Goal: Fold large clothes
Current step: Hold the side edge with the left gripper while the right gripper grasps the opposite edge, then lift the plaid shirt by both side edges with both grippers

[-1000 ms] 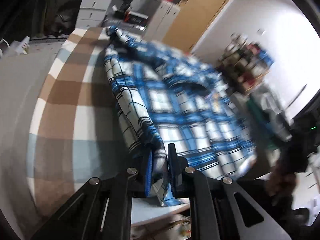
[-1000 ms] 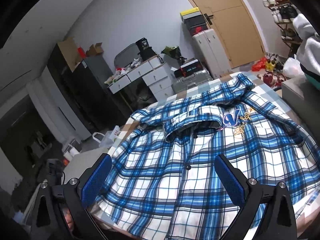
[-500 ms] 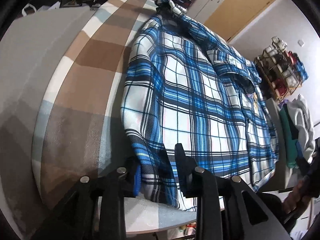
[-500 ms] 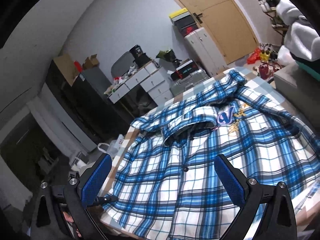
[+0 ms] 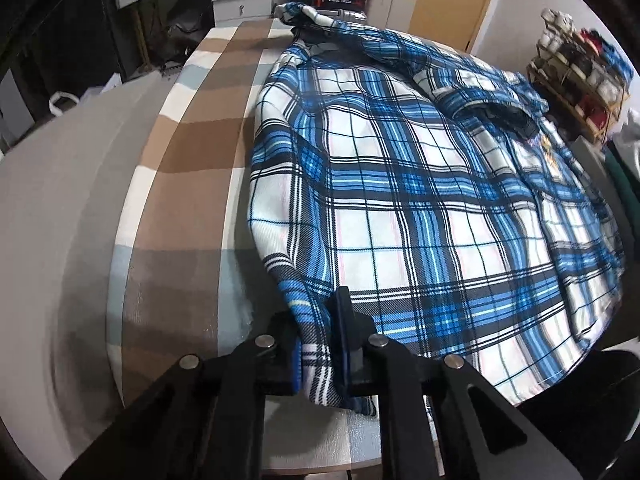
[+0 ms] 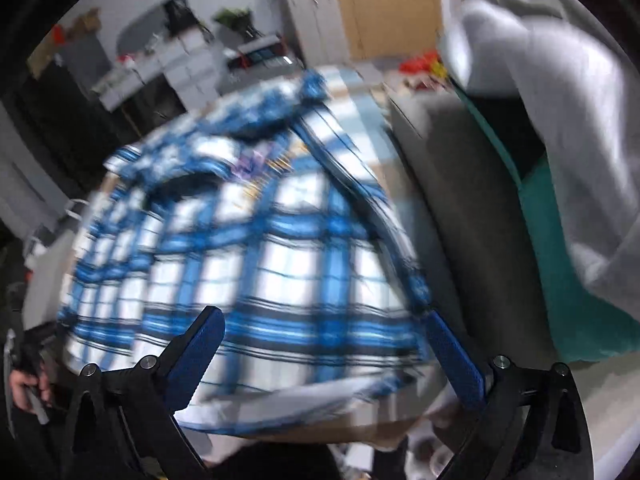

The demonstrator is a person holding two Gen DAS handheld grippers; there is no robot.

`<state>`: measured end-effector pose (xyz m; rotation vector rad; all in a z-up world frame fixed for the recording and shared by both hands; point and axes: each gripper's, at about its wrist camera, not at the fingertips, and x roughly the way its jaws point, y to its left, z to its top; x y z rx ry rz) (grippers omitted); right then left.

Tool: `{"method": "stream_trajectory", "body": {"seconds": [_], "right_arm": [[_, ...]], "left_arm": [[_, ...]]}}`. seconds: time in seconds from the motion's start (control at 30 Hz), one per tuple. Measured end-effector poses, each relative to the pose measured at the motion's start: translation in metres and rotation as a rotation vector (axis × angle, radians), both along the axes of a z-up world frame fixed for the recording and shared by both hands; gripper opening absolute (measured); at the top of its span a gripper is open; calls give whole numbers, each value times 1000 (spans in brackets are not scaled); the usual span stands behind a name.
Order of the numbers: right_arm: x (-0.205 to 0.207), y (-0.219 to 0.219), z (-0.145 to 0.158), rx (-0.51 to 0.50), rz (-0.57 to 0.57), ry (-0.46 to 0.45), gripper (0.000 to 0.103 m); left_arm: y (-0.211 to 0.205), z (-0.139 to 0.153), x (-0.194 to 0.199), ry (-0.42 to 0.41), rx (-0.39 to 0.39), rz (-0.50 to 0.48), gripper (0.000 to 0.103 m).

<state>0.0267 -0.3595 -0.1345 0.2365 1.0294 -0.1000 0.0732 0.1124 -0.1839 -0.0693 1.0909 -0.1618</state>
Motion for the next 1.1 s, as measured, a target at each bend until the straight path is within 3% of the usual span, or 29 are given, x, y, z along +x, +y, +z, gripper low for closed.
{"method": "stream_trajectory", "body": {"seconds": [0.1,0.2,0.3,0.43,0.5,0.57,0.6,0.63,0.67,0.77,0.93,1.0,1.1], "right_arm": [[6,-4,-9,-64,-34,54,96],[18,2,-17,-187,4,116,94],[26,4,-30,-306,24,196,73],[32,-2,-36,-350,26,214,68],[34,-7,-36,-324,21,220,63],[32,-16,-35,-224,10,224,53],[31,-20,-35,-167,13,224,39],[31,-20,-34,-137,20,224,15],[30,-19,-33,-135,28,229,2],[21,-18,-26,-57,55,198,2],[-1,-12,0,206,144,36,2],[-3,-10,1,210,156,17,4],[-1,-17,-11,108,103,82,5]], "left_arm": [[2,0,1,10,-25,11,9],[-3,0,2,8,-12,7,9],[-4,0,1,6,-6,3,9],[-5,0,1,4,2,-2,9],[-5,1,1,3,7,-4,9],[-6,0,1,2,12,-6,9],[-6,1,1,2,14,-7,9],[-6,1,0,1,17,-8,9],[-6,1,0,0,19,-8,9],[-5,1,0,1,15,4,9],[-1,1,1,9,-12,14,9],[-1,1,1,6,-3,13,9],[-3,1,1,-3,14,14,9]]}}
